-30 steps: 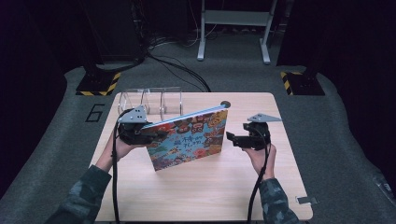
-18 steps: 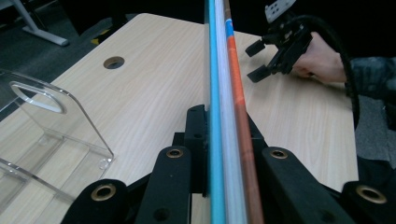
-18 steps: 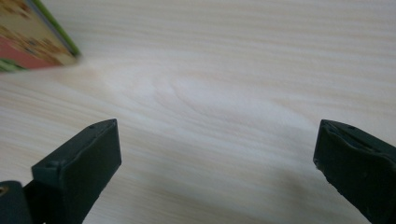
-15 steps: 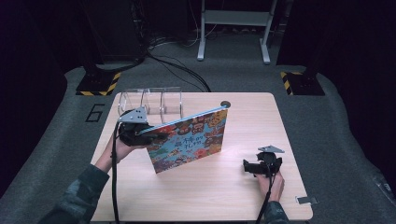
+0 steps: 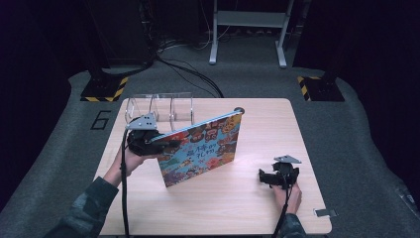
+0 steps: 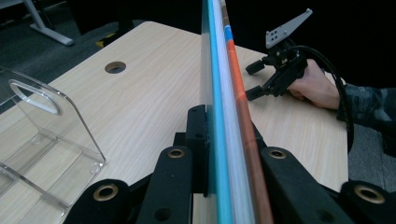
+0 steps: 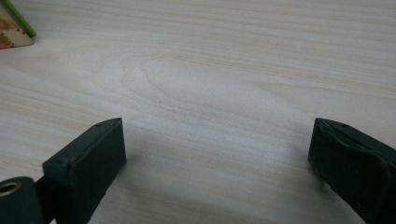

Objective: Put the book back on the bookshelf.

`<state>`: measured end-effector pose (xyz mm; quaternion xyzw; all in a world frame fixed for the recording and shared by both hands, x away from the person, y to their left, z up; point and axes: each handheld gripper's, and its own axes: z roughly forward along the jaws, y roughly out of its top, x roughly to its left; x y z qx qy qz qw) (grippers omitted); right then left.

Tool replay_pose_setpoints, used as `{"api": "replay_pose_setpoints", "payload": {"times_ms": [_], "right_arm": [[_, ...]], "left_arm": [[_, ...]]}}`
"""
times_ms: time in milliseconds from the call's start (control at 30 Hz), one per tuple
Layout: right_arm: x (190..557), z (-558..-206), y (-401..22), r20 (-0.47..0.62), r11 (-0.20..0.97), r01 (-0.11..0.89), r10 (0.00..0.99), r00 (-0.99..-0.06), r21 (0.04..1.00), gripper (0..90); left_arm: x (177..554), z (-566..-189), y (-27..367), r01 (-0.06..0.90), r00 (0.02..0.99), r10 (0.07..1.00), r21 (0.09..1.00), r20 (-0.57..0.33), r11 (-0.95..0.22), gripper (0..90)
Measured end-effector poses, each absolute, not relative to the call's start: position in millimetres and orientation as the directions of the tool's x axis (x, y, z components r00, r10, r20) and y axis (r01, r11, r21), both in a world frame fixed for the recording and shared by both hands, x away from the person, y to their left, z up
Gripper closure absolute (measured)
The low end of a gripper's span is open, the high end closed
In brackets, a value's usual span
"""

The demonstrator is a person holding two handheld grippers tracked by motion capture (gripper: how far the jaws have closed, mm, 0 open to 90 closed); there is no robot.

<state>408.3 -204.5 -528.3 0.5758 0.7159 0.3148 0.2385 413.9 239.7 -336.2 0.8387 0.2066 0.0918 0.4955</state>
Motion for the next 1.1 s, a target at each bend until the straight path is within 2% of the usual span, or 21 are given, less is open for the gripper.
{"api": "replay_pose_setpoints", "payload": {"times_ms": [567, 1100], "right_arm": [[408, -528, -204, 0.022, 0.135, 0.670, 0.975, -0.220, 0.730, 5.2], [408, -528, -204, 0.021, 0.135, 0.668, 0.975, -0.220, 0.731, 5.8]], "left_arm": [[416, -321, 245, 0.234, 0.876, 0.481, 0.909, -0.043, -0.344, 81.0], [411, -296, 269, 0.209, 0.837, 0.546, 0.946, -0.043, -0.246, 80.8]]}}
